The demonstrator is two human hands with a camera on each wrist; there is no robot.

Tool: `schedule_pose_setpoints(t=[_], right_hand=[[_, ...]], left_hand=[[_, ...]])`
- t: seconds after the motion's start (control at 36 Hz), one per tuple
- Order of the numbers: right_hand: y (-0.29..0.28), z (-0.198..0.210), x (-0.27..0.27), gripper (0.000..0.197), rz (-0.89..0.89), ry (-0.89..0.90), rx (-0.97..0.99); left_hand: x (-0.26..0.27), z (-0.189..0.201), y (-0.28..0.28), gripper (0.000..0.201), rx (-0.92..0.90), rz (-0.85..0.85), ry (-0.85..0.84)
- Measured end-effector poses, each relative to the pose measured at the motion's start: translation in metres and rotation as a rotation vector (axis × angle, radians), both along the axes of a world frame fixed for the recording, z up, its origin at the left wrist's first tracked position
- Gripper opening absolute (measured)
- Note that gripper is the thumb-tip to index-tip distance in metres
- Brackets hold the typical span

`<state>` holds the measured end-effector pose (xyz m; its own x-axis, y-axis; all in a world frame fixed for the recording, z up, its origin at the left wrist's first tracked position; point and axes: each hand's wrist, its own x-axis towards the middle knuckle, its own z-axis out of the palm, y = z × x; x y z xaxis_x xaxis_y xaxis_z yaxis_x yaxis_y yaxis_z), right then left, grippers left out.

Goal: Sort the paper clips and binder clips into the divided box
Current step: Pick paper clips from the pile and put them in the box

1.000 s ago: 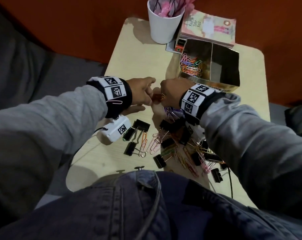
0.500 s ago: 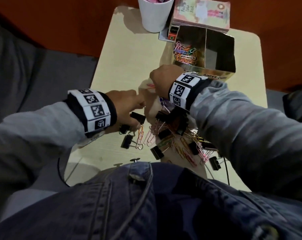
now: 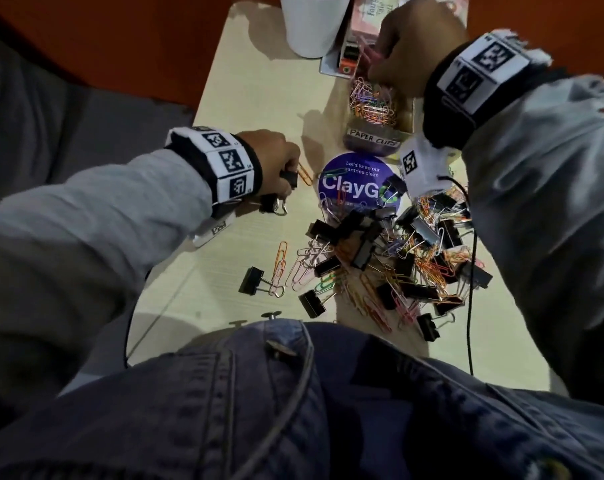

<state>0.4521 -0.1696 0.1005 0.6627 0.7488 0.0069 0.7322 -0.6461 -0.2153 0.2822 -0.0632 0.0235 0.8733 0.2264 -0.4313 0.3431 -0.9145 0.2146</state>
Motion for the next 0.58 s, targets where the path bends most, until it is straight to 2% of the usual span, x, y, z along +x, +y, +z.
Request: schedule_pose_setpoints(t=[0.08, 0.14, 0.25, 0.36, 0.47, 0.58], right_hand=[[0.0, 0.002, 0.008, 0.021, -0.049, -0.006, 0.008], [0.001, 0.001, 0.01, 0.026, -0.068, -0.018, -0.007], [0.001, -0.008, 0.004, 0.028, -0.001, -0.009, -0.134], [-0.006, -0.013, -0.001, 0.027, 0.042, -0.021, -0.197], [-0.031, -0.001, -0.007, 0.023, 0.058, -0.067, -0.103], [-0.074, -0.009, -0.03, 0.02, 0.211, 0.001, -0.294]], left_hand=[[0.007, 0.0, 0.006, 0.024, 0.035, -0.015, 0.032], [0.012, 0.0, 0.009, 0.021, 0.056, -0.007, -0.003], [0.026, -0.005, 0.009, 0.022, 0.128, -0.024, -0.072], [0.041, -0.012, 0.003, 0.023, 0.181, -0.099, 0.008], [0.054, -0.005, -0.006, 0.016, 0.189, -0.129, 0.069], [0.062, 0.001, -0.013, 0.016, 0.183, -0.165, 0.072]])
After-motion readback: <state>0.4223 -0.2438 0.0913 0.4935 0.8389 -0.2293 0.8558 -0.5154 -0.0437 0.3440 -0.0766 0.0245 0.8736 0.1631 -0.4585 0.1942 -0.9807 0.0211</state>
